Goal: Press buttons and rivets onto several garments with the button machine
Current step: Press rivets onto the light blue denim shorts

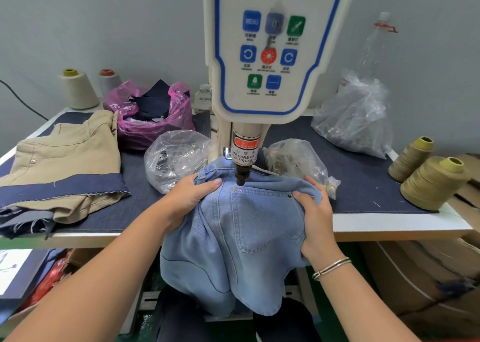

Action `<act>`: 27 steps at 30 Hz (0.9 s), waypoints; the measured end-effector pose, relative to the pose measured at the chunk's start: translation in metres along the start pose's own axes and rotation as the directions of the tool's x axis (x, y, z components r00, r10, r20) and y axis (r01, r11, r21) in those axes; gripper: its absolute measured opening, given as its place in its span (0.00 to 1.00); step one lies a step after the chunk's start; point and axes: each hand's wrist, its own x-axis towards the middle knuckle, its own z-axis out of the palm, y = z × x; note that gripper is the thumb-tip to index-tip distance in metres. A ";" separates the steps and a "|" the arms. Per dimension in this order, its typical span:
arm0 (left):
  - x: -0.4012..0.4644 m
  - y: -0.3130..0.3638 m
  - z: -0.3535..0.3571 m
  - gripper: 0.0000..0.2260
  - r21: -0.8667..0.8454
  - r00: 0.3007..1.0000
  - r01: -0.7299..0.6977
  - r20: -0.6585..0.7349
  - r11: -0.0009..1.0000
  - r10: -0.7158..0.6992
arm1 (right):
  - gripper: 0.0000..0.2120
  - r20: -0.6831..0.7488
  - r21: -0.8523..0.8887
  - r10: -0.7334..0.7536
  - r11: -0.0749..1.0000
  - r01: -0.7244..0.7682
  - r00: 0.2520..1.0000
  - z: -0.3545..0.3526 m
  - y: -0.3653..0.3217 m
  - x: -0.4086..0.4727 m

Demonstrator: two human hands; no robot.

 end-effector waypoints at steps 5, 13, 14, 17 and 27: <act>0.001 -0.004 -0.002 0.09 0.013 1.000 -0.016 -0.015 1.000 0.016 | 0.19 -0.006 0.003 0.003 1.000 -0.003 1.000 0.000 0.001 0.000; 0.001 -0.005 -0.002 0.10 -0.014 0.999 -0.032 -0.016 0.999 0.032 | 0.19 -0.007 0.007 0.004 1.000 -0.004 1.000 -0.001 0.001 0.001; 0.001 -0.005 -0.002 0.10 -0.019 0.999 -0.037 -0.022 0.999 0.036 | 0.19 -0.007 0.008 0.003 1.000 -0.003 1.000 -0.001 0.002 0.001; 0.000 -0.006 -0.002 0.09 -0.030 0.998 -0.045 -0.035 0.999 0.044 | 0.19 -0.008 0.010 -0.009 1.000 0.009 1.000 -0.001 0.002 0.000; 0.002 -0.006 -0.003 0.10 -0.015 0.998 -0.057 0.003 0.998 0.057 | 0.19 -0.030 0.023 -0.019 1.000 0.020 0.999 -0.001 0.003 0.000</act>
